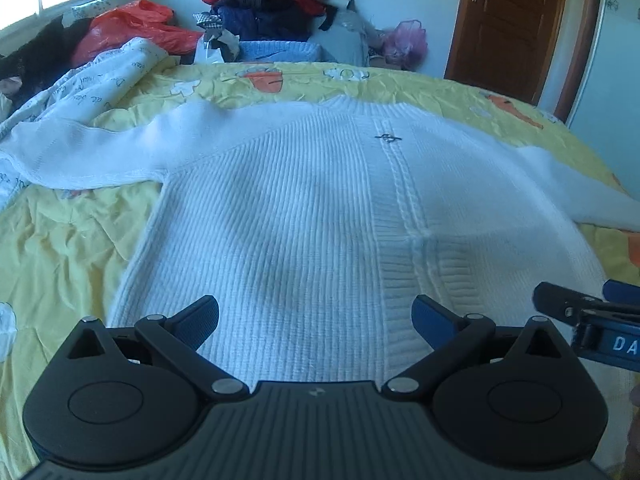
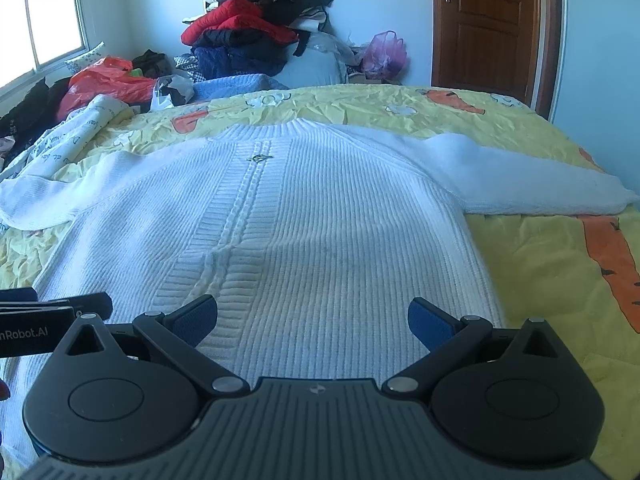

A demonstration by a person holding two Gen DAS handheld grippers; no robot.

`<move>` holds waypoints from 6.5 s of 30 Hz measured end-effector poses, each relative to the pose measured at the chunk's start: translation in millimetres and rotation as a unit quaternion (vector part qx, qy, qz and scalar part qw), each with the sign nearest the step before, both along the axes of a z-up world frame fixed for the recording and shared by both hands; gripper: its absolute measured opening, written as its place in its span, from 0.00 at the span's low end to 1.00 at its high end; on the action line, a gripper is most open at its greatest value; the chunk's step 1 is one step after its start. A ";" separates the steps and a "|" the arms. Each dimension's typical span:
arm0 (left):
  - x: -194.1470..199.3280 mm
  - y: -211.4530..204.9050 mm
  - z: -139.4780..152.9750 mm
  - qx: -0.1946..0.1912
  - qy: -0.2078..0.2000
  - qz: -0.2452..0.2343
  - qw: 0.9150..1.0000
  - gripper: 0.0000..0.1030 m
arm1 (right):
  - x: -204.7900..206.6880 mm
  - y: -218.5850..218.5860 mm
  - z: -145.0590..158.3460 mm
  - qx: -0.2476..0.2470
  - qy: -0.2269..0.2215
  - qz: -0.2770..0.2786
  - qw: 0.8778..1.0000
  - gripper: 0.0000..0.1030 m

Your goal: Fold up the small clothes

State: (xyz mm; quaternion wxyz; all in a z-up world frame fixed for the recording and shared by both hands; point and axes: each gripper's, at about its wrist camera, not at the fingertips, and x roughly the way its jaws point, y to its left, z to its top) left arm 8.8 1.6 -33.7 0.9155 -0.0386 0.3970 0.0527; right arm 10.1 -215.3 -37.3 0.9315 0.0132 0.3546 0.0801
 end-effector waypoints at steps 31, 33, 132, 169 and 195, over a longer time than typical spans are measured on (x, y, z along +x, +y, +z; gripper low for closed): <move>71.5 6.3 -38.6 0.024 0.051 0.016 0.998 1.00 | 86.0 -22.1 -30.5 -0.003 0.029 -0.012 1.000 1.00; 72.8 7.3 -39.8 0.021 0.053 0.017 0.998 1.00 | 86.8 -21.6 -30.5 -0.005 0.027 -0.011 1.000 1.00; 139.6 54.2 -56.4 -0.415 0.020 0.005 0.909 1.00 | 89.4 -28.1 -64.2 0.144 -0.057 0.082 0.984 0.65; 158.5 105.7 -26.8 -0.226 -0.081 0.054 0.969 0.09 | 97.0 -46.7 -78.0 0.247 -0.028 0.074 0.966 0.72; 144.0 134.6 -89.0 -0.300 -0.111 0.067 0.945 0.14 | 250.2 -50.3 -68.9 0.021 -0.043 0.005 0.999 0.85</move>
